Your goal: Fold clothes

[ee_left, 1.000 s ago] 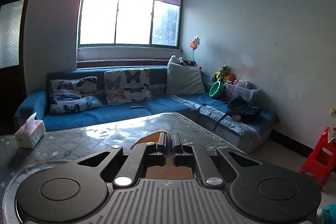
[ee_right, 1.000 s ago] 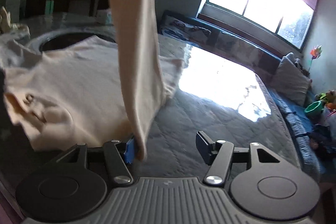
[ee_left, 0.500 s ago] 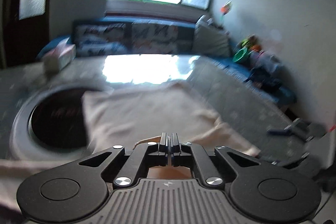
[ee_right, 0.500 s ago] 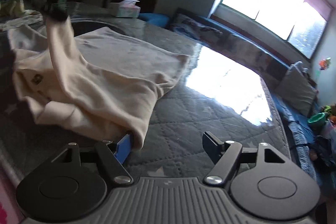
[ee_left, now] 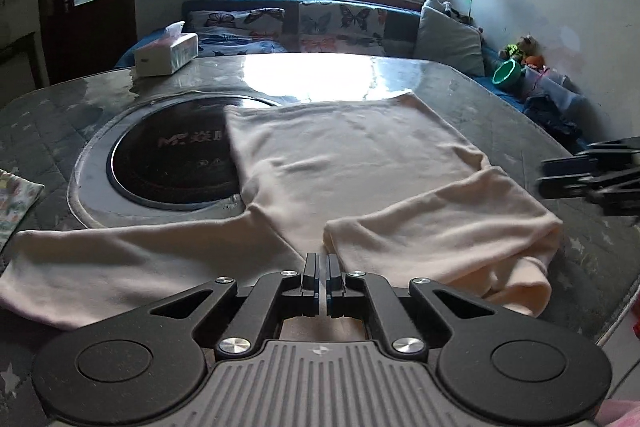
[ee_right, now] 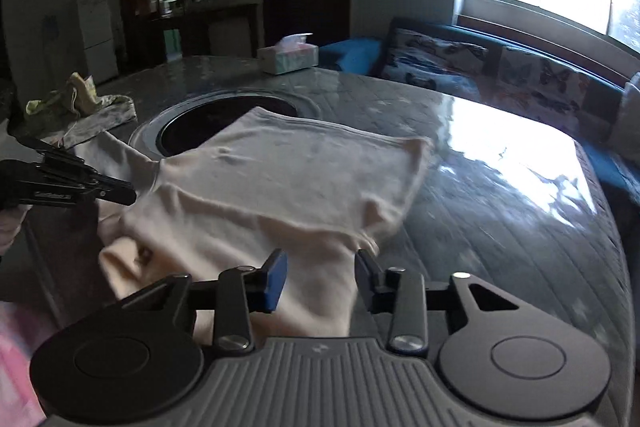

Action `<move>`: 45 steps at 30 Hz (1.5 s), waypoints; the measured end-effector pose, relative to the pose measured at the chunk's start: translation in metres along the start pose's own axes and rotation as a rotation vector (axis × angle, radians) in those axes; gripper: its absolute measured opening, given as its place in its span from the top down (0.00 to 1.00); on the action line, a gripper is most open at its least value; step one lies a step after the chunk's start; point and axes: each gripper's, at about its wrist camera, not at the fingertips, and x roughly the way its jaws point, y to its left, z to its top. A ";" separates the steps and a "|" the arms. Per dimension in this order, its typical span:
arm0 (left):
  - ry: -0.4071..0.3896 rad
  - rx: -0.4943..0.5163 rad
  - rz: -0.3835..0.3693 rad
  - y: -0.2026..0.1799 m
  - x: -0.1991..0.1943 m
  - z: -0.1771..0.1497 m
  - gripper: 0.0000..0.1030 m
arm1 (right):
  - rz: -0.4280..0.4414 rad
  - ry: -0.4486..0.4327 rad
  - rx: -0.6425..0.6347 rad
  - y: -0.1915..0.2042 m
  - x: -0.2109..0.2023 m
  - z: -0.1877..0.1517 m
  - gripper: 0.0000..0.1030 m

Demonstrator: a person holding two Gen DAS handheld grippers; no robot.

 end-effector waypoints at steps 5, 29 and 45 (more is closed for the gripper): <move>-0.020 0.056 -0.069 -0.013 0.009 0.012 0.95 | 0.016 0.044 -0.031 0.000 0.043 0.009 0.72; -0.081 -0.228 0.250 0.067 -0.028 -0.022 0.50 | 0.103 0.052 -0.146 0.056 0.038 0.007 0.69; -0.091 -0.482 0.569 0.162 -0.039 -0.031 0.50 | 0.217 0.053 -0.217 0.105 0.056 0.022 0.68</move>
